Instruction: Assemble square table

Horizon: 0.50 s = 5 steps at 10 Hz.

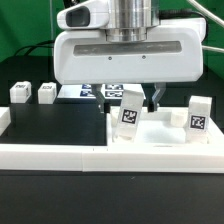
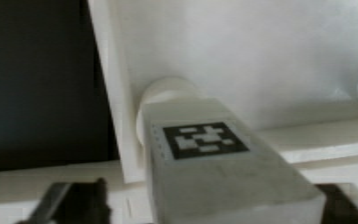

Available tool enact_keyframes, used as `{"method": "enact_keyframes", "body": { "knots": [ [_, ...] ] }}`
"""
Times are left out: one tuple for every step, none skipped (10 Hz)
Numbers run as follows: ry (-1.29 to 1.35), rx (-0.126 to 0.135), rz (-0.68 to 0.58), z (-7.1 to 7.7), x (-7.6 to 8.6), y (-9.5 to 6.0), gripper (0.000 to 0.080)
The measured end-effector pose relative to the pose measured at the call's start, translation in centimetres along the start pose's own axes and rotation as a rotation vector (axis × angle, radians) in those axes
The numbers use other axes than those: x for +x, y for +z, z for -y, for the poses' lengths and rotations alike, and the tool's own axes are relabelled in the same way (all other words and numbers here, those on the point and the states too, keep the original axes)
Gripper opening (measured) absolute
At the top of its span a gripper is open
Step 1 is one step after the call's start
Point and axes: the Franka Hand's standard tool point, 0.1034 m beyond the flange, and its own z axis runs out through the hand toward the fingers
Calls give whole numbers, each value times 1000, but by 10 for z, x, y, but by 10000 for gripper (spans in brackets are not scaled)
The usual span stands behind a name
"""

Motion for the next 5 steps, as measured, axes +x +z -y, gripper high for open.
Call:
{"method": "enact_keyframes", "body": {
  "knots": [
    [68,1,0,0,0,0,402],
    [153,1,0,-1,0,0,291],
    [224,0,0,-1,0,0,291],
    [261,1,0,-1,0,0,291],
    [370,3,-2,-2,1,1,291]
  ]
}}
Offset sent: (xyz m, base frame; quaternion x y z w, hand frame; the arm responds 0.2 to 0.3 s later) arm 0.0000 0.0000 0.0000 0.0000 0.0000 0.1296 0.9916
